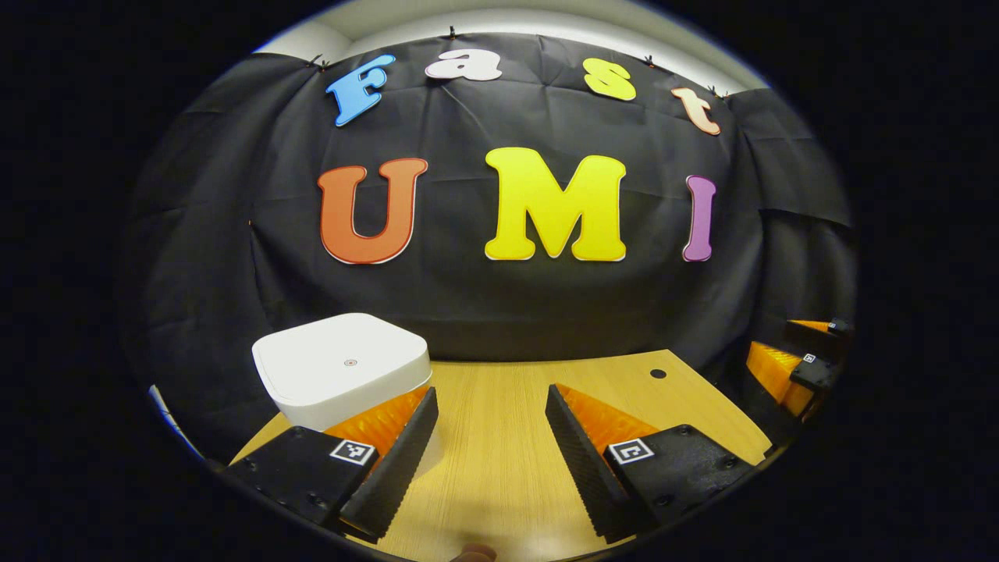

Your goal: Press the lid of the desktop garbage bin to open it, pick up the crumpled paper on the desktop and throw it into the bin, then pick up the pop can on the desktop and drop it into the bin, and finally close the garbage bin lid.

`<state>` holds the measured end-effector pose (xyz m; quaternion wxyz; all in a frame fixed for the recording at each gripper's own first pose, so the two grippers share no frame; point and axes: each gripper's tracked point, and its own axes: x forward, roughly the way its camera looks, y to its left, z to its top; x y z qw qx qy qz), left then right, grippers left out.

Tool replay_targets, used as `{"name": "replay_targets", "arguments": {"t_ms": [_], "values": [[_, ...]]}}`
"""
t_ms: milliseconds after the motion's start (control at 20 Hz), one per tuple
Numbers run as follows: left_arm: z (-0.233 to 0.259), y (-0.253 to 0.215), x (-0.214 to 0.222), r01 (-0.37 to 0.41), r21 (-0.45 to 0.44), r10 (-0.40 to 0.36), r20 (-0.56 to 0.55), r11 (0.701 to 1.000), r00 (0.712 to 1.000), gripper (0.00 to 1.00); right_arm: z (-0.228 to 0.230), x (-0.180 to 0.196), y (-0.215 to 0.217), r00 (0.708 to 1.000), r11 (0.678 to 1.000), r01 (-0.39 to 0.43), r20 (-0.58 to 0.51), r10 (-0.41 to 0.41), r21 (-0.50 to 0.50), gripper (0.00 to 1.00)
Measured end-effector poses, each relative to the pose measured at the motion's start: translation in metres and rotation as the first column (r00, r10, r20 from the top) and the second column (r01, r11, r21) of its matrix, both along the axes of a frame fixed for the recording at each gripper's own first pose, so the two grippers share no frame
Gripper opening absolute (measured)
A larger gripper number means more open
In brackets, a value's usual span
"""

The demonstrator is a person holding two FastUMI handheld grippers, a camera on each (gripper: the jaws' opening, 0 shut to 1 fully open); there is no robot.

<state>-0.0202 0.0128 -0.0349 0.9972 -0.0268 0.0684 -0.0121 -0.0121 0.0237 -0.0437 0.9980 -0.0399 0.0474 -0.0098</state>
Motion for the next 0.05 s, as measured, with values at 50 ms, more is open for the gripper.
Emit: {"name": "replay_targets", "arguments": {"t_ms": [50], "values": [[0.0011, 0.0023, -0.0034, 0.002, -0.003, -0.002, 0.012, 1.000, 1.000, 0.93, -0.0001, -0.0004, 0.0031, 1.000, 1.000, 0.002, 0.001, -0.002, 0.015, 0.95]]}}
